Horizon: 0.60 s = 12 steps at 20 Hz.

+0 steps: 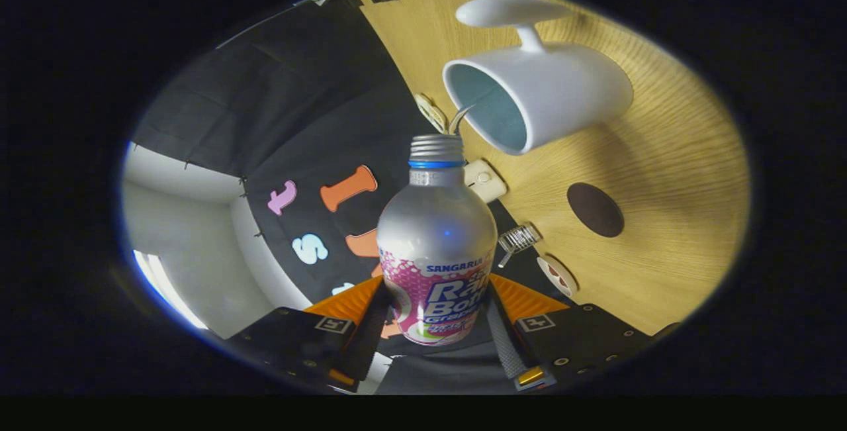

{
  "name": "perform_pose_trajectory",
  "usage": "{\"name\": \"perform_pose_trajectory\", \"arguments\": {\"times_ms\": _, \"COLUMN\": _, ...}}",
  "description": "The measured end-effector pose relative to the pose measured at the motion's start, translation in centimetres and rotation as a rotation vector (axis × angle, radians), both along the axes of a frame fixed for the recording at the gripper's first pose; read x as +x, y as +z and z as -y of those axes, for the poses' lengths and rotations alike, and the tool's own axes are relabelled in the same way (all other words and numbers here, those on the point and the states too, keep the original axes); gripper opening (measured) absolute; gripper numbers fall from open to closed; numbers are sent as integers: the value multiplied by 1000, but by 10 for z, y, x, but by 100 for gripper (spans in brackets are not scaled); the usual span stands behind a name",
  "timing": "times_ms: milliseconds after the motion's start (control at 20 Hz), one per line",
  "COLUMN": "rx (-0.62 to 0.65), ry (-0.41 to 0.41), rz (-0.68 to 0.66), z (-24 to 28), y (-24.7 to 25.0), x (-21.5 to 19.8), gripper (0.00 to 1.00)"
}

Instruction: Take the bottle from table, then pour the juice into the cup, finally place the bottle on the coaster

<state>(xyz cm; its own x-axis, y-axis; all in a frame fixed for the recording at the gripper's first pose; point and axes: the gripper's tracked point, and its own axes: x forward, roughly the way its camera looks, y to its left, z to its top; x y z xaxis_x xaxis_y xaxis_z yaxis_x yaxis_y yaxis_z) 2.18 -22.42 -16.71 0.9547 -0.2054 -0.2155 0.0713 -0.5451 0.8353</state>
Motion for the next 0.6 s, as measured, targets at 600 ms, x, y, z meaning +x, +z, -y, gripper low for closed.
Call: {"name": "perform_pose_trajectory", "arguments": {"times_ms": 600, "rx": 54, "ry": -88, "rz": 50, "z": 8, "y": 2, "x": 5, "gripper": 75}}
